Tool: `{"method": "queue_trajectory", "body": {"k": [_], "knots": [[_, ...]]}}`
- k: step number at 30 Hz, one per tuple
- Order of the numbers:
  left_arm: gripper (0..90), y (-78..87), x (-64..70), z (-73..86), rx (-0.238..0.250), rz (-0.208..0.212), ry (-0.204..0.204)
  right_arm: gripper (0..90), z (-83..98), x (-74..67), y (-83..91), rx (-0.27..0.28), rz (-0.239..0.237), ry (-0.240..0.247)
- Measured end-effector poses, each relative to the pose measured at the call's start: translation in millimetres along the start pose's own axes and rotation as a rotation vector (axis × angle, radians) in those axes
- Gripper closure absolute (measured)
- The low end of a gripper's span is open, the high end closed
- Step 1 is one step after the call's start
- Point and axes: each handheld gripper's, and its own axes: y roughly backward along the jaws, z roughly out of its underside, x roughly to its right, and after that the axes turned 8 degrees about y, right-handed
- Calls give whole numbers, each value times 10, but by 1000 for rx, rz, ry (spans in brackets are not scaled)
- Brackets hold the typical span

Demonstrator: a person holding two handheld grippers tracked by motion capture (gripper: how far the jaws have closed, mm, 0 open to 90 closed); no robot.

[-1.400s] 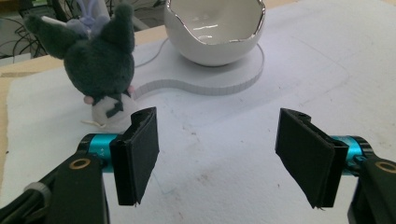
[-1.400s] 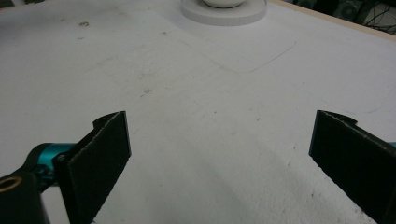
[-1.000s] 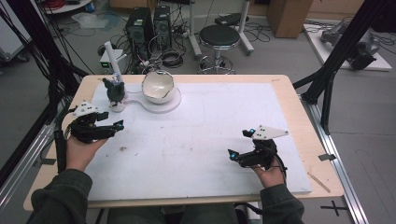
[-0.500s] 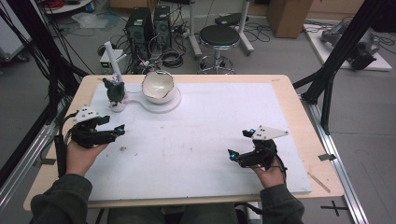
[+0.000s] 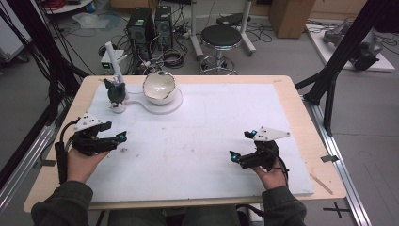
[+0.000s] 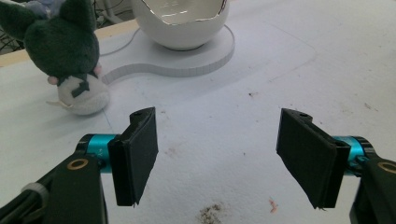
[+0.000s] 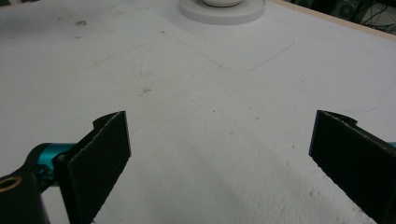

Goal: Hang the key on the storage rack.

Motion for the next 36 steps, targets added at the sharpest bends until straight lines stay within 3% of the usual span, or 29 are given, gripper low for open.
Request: {"method": "queue_trajectory", "body": {"k": [36], "knots": [[284,125,146,263,2,29,-12,46,3,-2,-11,-6,6,2]]}}
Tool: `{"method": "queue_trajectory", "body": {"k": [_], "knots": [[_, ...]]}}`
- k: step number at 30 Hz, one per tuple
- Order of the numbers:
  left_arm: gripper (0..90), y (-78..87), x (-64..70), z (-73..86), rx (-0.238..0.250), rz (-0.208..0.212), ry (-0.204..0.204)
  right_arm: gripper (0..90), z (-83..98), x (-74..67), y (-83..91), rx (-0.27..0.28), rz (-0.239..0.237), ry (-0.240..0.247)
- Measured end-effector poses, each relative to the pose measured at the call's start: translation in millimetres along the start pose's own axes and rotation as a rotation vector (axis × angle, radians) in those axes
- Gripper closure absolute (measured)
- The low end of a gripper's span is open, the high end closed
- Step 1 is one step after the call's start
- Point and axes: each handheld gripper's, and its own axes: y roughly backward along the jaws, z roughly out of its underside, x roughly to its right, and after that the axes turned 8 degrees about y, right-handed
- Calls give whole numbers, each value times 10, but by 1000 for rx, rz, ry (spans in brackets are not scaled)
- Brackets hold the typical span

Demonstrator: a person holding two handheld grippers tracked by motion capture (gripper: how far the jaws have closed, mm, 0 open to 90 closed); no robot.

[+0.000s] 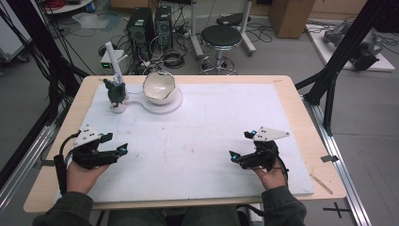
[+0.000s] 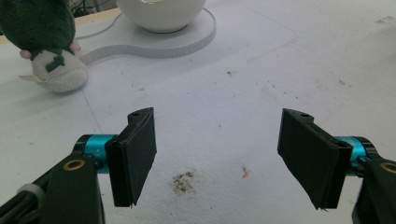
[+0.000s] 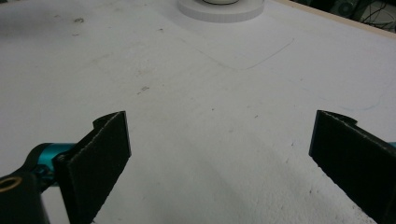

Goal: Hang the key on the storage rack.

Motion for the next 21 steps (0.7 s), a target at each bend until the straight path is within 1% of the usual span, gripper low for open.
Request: {"method": "queue_trajectory", "body": {"k": [9,14,17,21], "knots": [[273,25,60,33,1,8,-4,45,0,-2,1,-3,-1,0],[271,43,82,58,-4,7,-14,45,3,-2,-3,-4,-2,1],[269,53,102,75,-2,8,-10,45,5,-3,-6,-6,-2,3],[268,71,117,94,-2,8,-19,45,11,-1,-6,-7,-2,1]]}}
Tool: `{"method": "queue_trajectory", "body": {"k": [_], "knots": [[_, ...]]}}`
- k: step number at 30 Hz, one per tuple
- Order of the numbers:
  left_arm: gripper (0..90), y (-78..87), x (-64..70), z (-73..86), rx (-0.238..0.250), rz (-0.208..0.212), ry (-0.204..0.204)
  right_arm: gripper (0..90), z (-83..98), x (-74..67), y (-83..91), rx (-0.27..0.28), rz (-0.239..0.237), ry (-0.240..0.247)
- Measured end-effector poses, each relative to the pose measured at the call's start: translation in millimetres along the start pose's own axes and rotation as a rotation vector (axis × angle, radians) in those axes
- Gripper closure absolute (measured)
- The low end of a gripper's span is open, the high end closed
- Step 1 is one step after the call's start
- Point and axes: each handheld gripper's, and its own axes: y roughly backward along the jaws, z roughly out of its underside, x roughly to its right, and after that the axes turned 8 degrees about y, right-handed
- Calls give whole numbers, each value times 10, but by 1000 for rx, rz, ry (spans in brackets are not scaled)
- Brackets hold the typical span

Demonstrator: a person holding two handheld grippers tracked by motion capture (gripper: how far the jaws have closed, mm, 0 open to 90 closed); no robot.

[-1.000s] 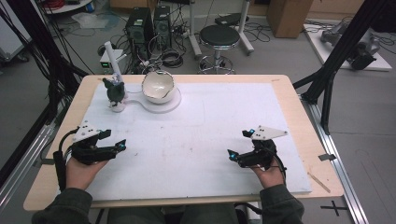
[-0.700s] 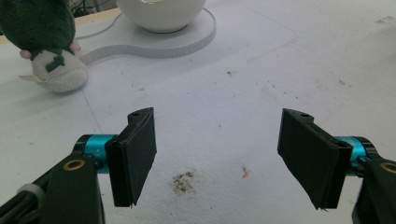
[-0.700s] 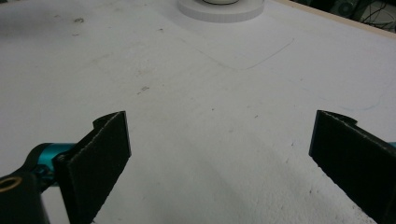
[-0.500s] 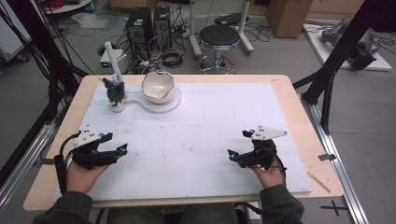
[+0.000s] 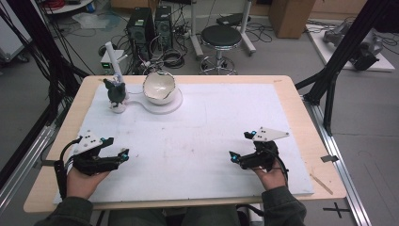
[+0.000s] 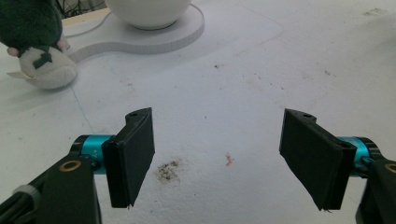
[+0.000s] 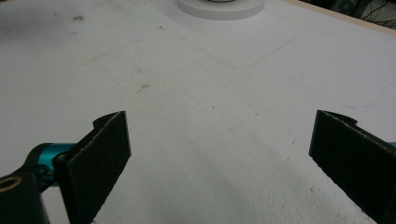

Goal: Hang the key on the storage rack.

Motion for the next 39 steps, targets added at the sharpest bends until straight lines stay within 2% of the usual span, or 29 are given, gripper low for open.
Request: {"method": "queue_trajectory", "body": {"k": [39], "knots": [[258,169,183,165,17,8,-28,45,29,3,-8,-16,0,-4]]}}
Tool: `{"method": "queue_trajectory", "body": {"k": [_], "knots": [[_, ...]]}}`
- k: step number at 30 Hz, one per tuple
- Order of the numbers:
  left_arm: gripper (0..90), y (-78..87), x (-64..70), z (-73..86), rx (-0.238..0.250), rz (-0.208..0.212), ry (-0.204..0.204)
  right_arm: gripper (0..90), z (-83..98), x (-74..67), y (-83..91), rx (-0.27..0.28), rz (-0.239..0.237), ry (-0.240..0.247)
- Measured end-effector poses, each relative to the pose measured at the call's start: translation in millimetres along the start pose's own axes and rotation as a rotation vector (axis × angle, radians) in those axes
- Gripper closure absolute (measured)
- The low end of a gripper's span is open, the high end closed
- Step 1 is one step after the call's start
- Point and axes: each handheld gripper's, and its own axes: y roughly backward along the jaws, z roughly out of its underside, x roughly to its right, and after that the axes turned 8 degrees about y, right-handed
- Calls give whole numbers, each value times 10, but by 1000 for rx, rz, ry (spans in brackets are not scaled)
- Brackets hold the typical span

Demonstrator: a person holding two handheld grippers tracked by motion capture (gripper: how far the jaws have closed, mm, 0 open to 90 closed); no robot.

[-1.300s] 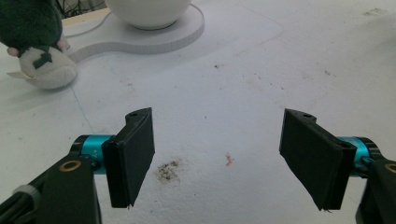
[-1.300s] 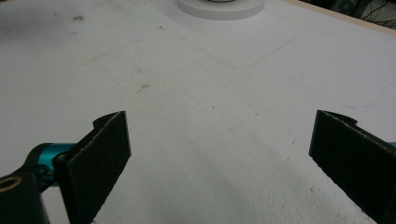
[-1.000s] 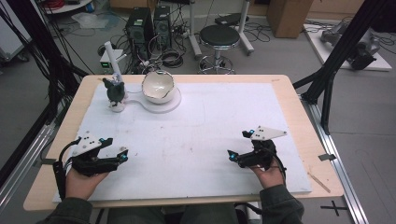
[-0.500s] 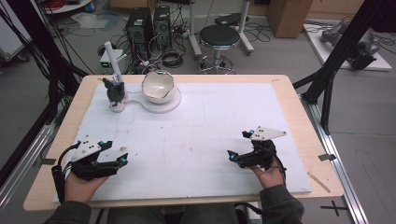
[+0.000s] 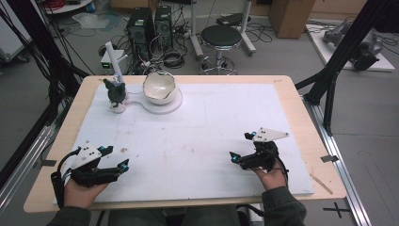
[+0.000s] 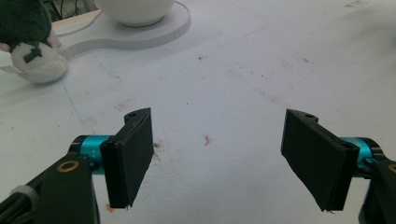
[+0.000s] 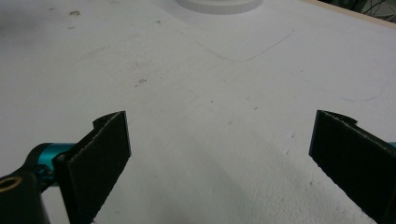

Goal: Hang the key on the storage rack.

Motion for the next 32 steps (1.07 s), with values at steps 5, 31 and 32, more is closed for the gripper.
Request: {"method": "queue_trajectory", "body": {"k": [5,31,32], "knots": [[256,34,29,12,3,0,-7,45,8,2,-1,-1,4,-3],[246,116,59,50,24,3,-14,45,65,-2,7,-21,-1,-6],[245,119,54,50,21,2,-18,45,68,-3,6,-24,0,-5]]}}
